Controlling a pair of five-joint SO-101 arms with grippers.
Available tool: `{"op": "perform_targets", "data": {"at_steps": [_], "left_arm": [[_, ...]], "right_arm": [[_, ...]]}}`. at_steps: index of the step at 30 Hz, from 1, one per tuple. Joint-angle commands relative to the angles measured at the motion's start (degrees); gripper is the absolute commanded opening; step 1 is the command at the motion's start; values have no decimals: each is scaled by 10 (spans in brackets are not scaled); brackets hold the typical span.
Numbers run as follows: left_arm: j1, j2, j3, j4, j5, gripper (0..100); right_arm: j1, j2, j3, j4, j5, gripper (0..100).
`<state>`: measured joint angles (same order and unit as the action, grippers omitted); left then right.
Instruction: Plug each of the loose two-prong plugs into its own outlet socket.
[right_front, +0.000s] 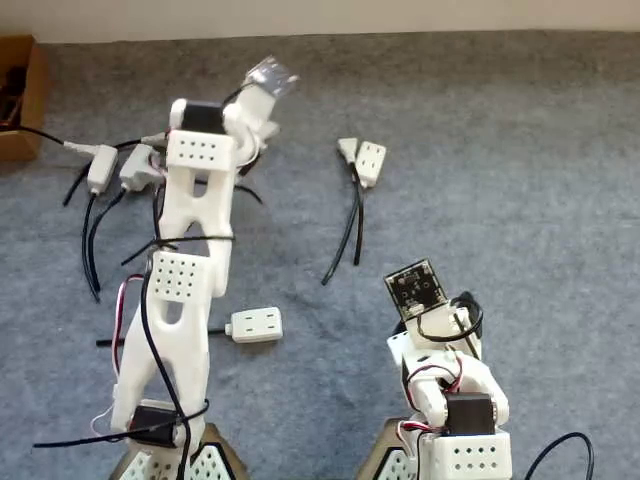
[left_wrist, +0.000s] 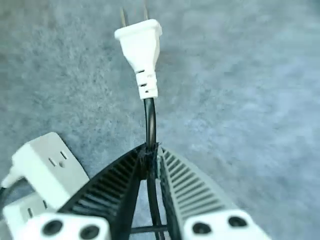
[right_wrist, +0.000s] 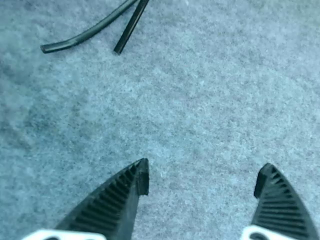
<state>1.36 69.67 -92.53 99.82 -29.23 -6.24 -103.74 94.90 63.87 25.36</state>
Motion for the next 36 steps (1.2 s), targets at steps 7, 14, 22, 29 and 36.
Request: {"op": "perform_targets", "data": {"at_steps": [7,14,22,29,36], "left_arm": [[101,-316,233,23,-22,4],[219,-509,430,23,-22,4],[323,-635,661,22,-22,4],[361,-705,785,-13,-22,4],[402,-729,895,-69,-21,4]], "right_arm": [[-7,-9,80,-8,8,332],[-5,-9,80,-8,8,332],[-4,-9,78,-8,8,332],[211,-9,30,-9,7,332],[360,-9,-49,36,9,332]]}}
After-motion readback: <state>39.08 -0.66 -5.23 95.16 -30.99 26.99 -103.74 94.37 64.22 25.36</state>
